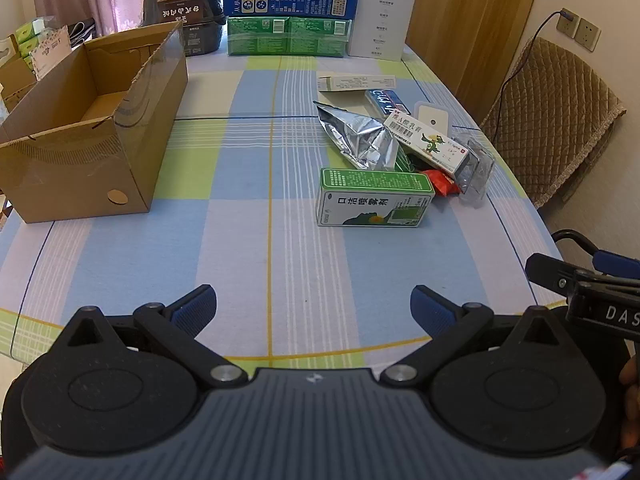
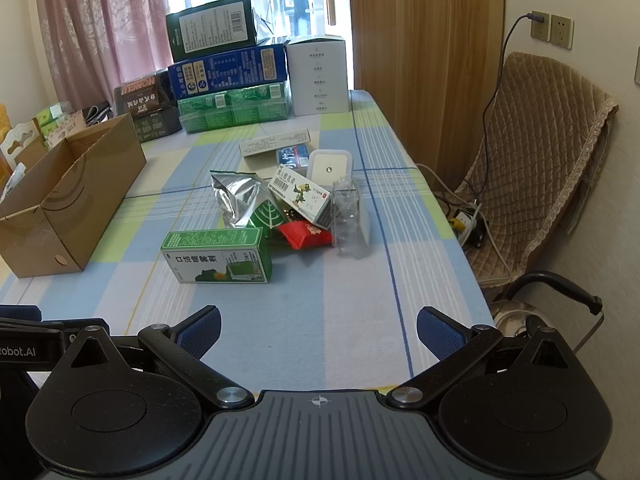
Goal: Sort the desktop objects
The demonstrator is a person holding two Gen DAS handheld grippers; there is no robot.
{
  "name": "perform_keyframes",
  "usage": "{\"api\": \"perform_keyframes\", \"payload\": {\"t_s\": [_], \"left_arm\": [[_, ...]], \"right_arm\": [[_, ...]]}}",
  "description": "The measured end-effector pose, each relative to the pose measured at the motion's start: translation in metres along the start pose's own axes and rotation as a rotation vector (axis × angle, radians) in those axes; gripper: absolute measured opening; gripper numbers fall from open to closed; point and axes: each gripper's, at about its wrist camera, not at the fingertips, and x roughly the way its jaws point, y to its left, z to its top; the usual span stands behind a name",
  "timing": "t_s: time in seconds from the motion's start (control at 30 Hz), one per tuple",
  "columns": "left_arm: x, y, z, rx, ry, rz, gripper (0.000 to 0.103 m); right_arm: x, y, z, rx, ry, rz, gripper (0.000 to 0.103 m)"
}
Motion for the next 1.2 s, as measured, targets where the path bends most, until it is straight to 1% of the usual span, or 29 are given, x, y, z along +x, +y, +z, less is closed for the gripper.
{"api": "perform_keyframes", "payload": {"t_s": [1.2], "left_arm": [[0.0032,-0.0023,-0.0030,0.008,0.013,-0.019,0.101]], "right_arm": [[0.0013,-0.0001,-0.0012,-0.003,0.003,0.003,0.101]]}}
